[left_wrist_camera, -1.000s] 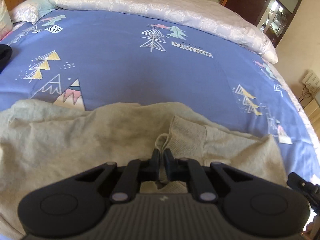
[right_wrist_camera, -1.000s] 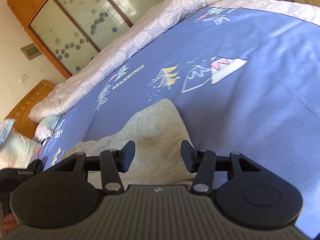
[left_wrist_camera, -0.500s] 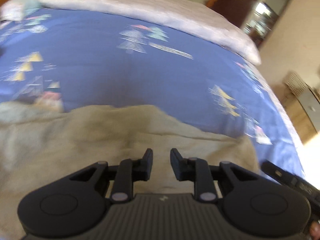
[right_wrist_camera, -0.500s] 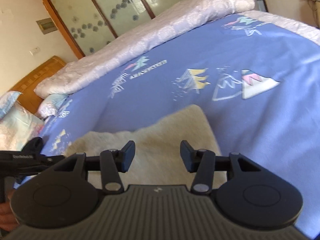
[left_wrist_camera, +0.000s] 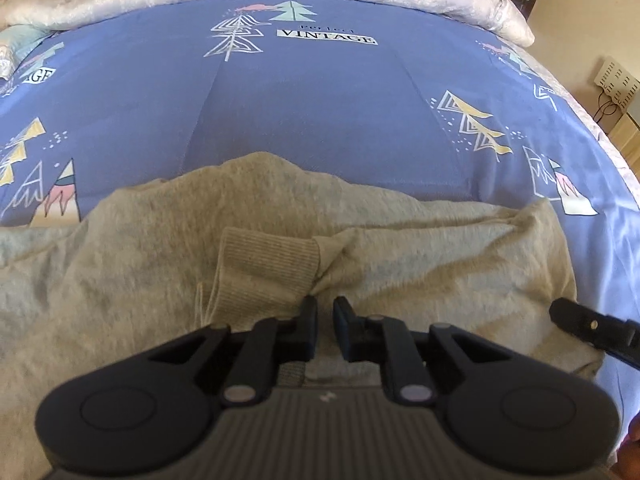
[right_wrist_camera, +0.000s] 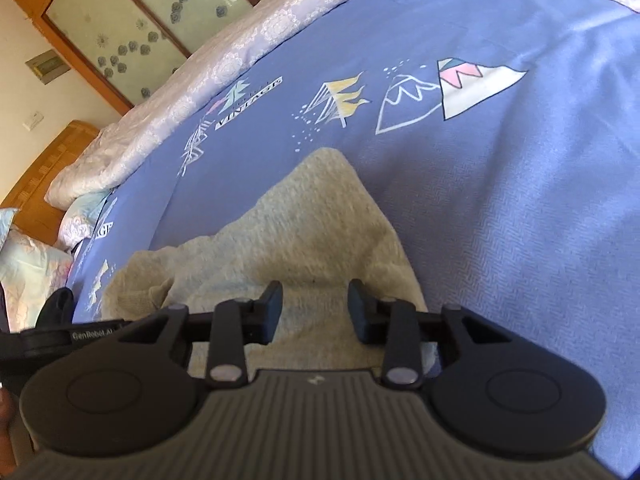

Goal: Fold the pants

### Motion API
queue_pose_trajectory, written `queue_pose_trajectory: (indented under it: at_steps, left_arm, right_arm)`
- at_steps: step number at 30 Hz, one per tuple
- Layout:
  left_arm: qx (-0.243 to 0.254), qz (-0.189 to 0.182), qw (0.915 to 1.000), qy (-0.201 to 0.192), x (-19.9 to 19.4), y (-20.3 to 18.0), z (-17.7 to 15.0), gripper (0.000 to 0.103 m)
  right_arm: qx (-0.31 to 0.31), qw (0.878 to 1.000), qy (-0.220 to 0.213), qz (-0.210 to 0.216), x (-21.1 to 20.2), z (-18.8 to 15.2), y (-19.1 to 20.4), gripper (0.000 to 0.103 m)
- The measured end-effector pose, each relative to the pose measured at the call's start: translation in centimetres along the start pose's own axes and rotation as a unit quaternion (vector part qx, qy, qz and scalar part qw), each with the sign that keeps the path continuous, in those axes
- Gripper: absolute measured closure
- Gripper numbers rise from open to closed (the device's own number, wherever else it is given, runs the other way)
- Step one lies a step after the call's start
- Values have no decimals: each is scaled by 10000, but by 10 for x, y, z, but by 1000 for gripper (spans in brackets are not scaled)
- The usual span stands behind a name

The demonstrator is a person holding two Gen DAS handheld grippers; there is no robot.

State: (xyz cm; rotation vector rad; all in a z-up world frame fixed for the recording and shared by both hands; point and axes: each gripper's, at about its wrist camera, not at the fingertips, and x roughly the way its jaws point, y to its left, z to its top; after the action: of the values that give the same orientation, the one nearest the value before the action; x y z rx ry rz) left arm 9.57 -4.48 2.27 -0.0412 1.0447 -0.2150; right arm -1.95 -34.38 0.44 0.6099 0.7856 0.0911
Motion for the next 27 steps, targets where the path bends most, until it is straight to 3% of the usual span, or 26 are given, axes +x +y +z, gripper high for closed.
queue_pose_trajectory:
  at_steps: [3, 5, 6, 14, 27]
  left_arm:
    - [55, 44, 9999, -93, -15, -1, -4, 83]
    - [159, 248, 9993, -241, -28, -1, -9, 62]
    - [203, 357, 9986, -320, -34, -2, -12, 60]
    - [57, 573, 9975, -406, -63, 20, -36, 59]
    - [-350, 829, 9951, -415, -72, 72, -59, 55]
  right_arm:
    - [-126, 9998, -114, 78, -12, -5, 12, 61]
    - [-270, 9994, -151, 147, -19, -10, 21, 60]
    - [-345, 9991, -165, 163, -23, -13, 27, 60]
    - [-568, 9977, 36, 373, -25, -31, 57, 60]
    - [-910, 9938, 439, 473, -10, -62, 96, 60]
